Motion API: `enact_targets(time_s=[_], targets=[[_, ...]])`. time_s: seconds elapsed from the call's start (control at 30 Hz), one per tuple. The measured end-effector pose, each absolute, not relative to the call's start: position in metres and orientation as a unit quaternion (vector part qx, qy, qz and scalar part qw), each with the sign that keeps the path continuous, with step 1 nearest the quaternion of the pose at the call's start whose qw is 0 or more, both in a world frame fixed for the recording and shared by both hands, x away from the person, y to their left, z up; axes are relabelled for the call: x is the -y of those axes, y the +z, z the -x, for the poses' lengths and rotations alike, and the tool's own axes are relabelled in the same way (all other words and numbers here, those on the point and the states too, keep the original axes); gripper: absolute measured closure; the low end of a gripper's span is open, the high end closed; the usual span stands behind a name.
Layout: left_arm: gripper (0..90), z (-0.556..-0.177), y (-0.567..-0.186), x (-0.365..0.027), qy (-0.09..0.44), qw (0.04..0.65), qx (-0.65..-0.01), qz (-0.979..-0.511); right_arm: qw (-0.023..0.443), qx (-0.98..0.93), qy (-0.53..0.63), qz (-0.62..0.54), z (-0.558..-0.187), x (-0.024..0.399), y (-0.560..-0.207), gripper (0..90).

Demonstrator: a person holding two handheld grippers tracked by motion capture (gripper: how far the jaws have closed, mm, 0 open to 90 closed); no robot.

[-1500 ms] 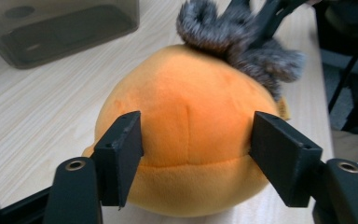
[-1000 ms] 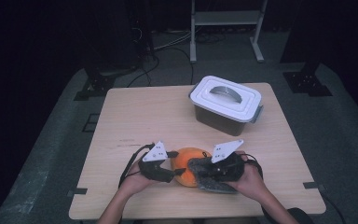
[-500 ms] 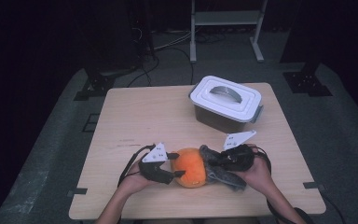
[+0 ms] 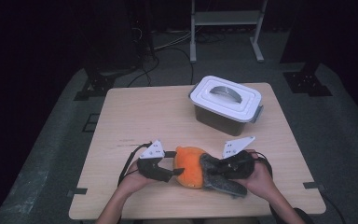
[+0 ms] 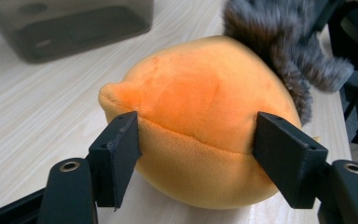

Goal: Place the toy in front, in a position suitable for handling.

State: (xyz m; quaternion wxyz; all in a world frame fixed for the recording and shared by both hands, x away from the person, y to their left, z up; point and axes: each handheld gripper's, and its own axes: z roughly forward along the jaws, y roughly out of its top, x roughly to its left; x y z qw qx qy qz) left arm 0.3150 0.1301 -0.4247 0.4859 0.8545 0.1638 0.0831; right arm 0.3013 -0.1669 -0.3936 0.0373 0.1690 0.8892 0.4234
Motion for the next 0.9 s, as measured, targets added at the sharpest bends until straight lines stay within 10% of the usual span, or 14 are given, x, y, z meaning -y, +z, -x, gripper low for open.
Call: enact_targets(time_s=[0.9], targets=[[36.0,-0.304,-0.422,-0.117,0.1,0.495,-0.116,-0.855,0.026,-0.888,0.428,-0.164,-0.306,0.173,-0.387,76.3]])
